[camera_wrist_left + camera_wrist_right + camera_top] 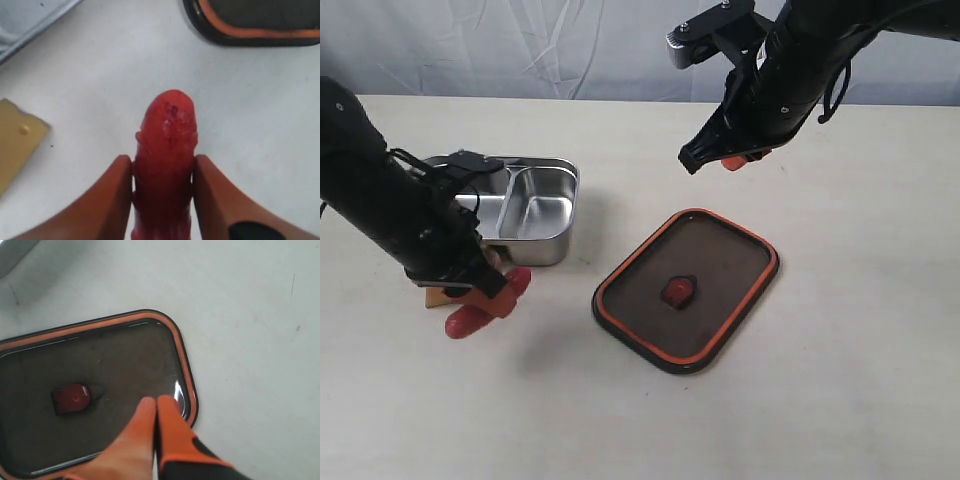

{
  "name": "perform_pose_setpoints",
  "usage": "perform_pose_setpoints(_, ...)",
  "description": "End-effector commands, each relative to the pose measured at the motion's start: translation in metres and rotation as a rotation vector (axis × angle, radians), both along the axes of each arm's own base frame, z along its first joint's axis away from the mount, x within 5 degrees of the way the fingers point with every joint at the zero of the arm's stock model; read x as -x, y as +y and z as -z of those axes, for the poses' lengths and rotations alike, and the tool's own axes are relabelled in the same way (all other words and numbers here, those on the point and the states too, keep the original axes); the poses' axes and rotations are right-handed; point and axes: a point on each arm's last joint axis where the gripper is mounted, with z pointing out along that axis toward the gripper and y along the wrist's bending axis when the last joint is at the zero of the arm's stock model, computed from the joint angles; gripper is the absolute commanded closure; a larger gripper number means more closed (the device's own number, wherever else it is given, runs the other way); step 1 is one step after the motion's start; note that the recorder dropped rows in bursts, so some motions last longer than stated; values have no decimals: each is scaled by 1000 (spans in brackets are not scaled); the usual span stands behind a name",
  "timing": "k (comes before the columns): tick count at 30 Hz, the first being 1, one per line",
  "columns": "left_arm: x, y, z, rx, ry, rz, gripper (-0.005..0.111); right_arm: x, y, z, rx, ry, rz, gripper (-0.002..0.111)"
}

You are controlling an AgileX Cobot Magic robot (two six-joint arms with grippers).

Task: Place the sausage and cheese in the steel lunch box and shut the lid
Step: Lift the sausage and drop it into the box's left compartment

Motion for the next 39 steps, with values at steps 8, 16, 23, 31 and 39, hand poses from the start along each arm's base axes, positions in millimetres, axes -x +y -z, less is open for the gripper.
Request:
perform_pose_setpoints(8,-36,15,-64,-127,-422,-133,107,-1,-3,-2,3,-15,0,109)
perform_pose_setpoints(16,-72,58,-59,-229,-453,-262,107,-1,-2,-3,-1,-20,1,109)
perform_pose_setpoints(23,-92,61,-49,-250,-550,-246,107,-1,-2,-3,-5,-17,2,109)
perform_pose_setpoints(31,-100,60,-16,-252,-470,-253,107,0,-2,-3,-11,-8,5,109)
perform_pose_setpoints(39,-101,59,-13,-238,-466,-271,72,0,-2,-2,-7,-4,6,109)
